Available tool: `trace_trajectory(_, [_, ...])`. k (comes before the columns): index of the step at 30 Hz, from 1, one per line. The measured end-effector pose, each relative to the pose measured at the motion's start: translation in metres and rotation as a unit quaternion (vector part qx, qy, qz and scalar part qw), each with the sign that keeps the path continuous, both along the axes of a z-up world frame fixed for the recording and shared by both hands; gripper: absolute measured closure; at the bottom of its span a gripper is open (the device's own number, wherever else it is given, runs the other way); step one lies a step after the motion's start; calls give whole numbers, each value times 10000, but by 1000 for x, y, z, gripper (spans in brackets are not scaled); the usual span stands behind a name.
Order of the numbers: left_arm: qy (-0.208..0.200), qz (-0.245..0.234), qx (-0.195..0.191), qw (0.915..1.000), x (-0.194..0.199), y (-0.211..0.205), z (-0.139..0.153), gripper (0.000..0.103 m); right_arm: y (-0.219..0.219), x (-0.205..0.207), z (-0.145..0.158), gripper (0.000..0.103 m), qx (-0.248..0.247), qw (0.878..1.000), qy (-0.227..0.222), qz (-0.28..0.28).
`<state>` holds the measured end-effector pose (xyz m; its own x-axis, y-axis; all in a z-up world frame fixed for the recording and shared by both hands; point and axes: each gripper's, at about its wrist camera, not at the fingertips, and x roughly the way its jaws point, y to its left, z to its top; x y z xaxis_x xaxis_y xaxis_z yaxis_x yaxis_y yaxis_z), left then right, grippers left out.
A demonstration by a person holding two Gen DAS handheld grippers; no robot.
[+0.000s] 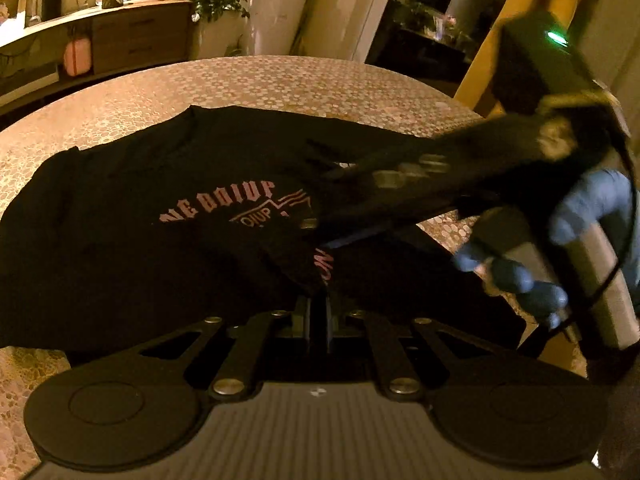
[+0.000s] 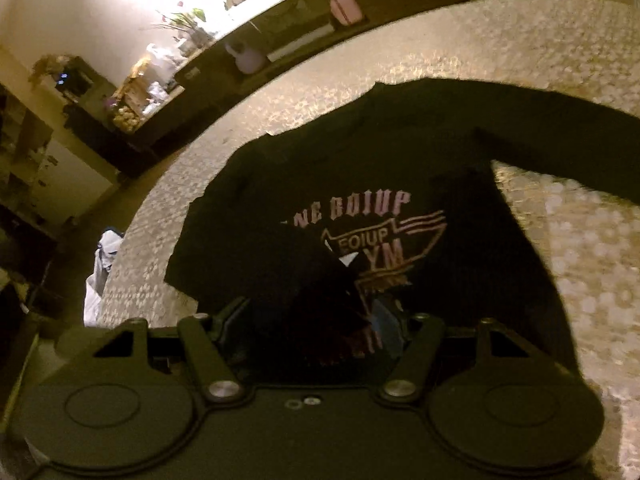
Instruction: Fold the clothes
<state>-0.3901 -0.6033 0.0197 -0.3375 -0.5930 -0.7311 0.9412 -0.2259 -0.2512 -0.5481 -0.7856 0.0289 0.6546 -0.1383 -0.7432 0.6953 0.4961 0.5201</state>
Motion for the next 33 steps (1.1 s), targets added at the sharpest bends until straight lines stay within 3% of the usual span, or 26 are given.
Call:
trace_trajectory(4, [-47, -104, -11, 9999, -4, 1, -5, 97, -7, 23, -9, 0, 216, 9993, 305, -60])
trace_trajectory(9, [-223, -159, -106, 9996, -10, 5, -10, 97, 1, 41, -22, 0, 89, 9962, 866, 67])
trace_trajectory(16, [-91, 380, -82, 9992, 25, 28, -10, 93, 12, 31, -9, 0, -266, 9973, 621, 275])
trace_trajectory(20, [-127, 694, 121, 9974, 49, 40, -16, 93, 15, 12, 6, 0, -399, 9980, 397, 279])
trace_trajectory(26, [-119, 948, 394, 9946, 69, 47, -31, 93, 14, -55, 19, 0, -288, 9993, 65, -217])
trace_trajectory(33, [-94, 991, 403, 9942, 77, 49, -36, 92, 30, -93, -5, 0, 52, 9986, 394, -349])
